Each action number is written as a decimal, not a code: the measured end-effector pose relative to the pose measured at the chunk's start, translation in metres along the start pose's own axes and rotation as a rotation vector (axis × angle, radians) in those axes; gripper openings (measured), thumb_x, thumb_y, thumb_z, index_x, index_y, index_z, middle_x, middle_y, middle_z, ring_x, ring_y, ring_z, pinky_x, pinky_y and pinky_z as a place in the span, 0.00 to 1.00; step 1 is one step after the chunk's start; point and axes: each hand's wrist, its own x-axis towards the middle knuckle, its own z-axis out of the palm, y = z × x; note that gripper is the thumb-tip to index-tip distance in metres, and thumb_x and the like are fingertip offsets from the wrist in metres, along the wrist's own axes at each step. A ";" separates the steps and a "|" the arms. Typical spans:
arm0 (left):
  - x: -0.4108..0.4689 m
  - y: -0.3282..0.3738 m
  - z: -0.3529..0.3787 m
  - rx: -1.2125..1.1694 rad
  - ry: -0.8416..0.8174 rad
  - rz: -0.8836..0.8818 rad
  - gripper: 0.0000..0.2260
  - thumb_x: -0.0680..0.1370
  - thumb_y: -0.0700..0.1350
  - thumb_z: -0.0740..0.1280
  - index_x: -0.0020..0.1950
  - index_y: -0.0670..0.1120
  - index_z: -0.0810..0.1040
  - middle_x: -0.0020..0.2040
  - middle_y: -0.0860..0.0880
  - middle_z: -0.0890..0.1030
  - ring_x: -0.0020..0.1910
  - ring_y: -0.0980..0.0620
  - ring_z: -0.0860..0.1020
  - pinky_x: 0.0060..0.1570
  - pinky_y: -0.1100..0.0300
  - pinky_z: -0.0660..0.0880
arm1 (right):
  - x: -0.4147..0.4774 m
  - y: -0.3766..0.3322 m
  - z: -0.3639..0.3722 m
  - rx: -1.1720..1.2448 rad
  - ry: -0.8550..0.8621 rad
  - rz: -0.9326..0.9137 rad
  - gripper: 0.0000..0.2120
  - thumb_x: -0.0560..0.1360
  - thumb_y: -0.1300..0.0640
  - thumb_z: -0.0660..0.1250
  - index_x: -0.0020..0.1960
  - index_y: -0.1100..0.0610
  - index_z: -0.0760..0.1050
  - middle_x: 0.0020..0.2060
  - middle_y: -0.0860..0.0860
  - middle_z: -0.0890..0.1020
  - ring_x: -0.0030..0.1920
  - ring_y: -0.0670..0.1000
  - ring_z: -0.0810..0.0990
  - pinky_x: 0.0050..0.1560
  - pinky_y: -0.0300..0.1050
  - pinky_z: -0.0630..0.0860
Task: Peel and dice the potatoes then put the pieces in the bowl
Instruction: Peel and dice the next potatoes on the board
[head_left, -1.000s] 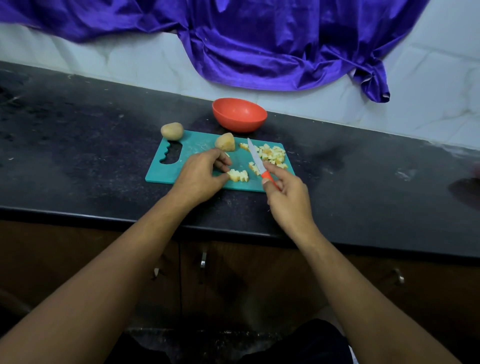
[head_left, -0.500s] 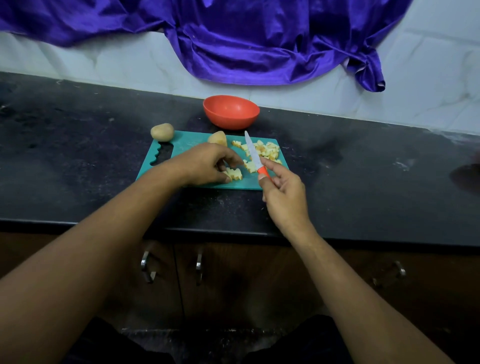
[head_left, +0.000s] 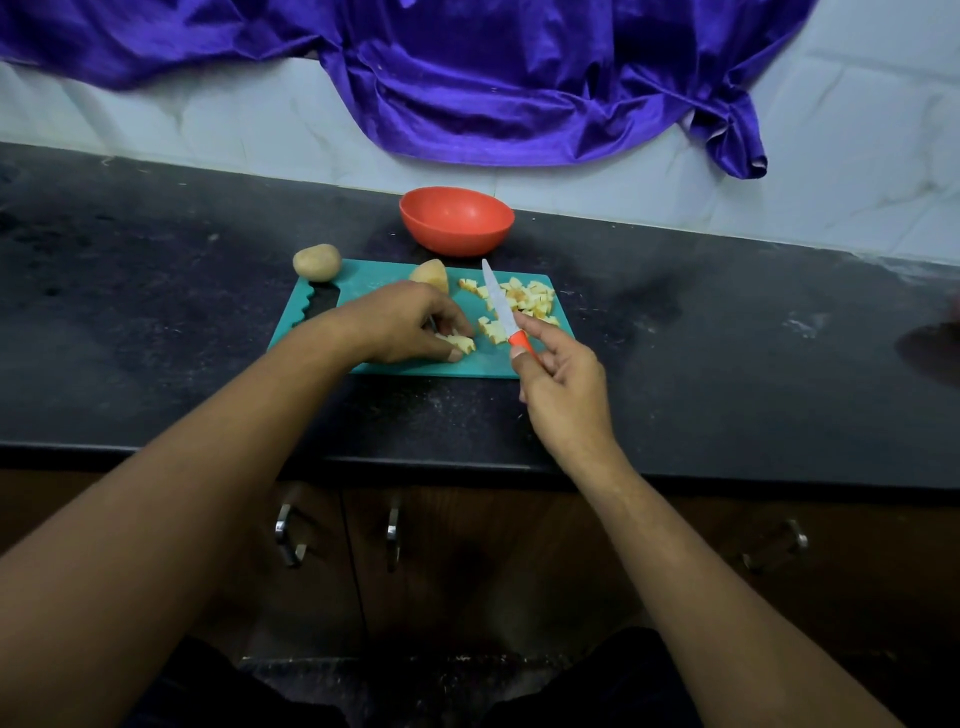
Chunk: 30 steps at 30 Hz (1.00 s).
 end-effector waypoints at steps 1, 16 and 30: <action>-0.002 -0.001 0.002 -0.002 0.026 -0.010 0.14 0.76 0.50 0.76 0.62 0.57 0.83 0.50 0.59 0.80 0.46 0.61 0.76 0.44 0.68 0.69 | 0.001 0.001 0.001 0.000 0.000 0.005 0.19 0.83 0.58 0.66 0.73 0.48 0.75 0.46 0.45 0.82 0.34 0.38 0.75 0.38 0.32 0.72; -0.019 0.005 0.013 0.038 0.233 -0.205 0.27 0.72 0.57 0.78 0.68 0.48 0.79 0.55 0.48 0.79 0.51 0.52 0.76 0.52 0.57 0.72 | -0.005 -0.014 0.005 -0.375 -0.025 -0.039 0.19 0.82 0.53 0.65 0.73 0.44 0.75 0.53 0.42 0.84 0.40 0.45 0.81 0.41 0.44 0.78; -0.029 -0.001 0.007 -0.171 0.200 -0.264 0.16 0.74 0.47 0.78 0.62 0.50 0.84 0.44 0.54 0.84 0.47 0.56 0.81 0.53 0.59 0.77 | -0.019 -0.052 0.026 -0.982 -0.203 -0.054 0.25 0.83 0.50 0.59 0.80 0.46 0.65 0.50 0.50 0.79 0.46 0.50 0.73 0.44 0.49 0.73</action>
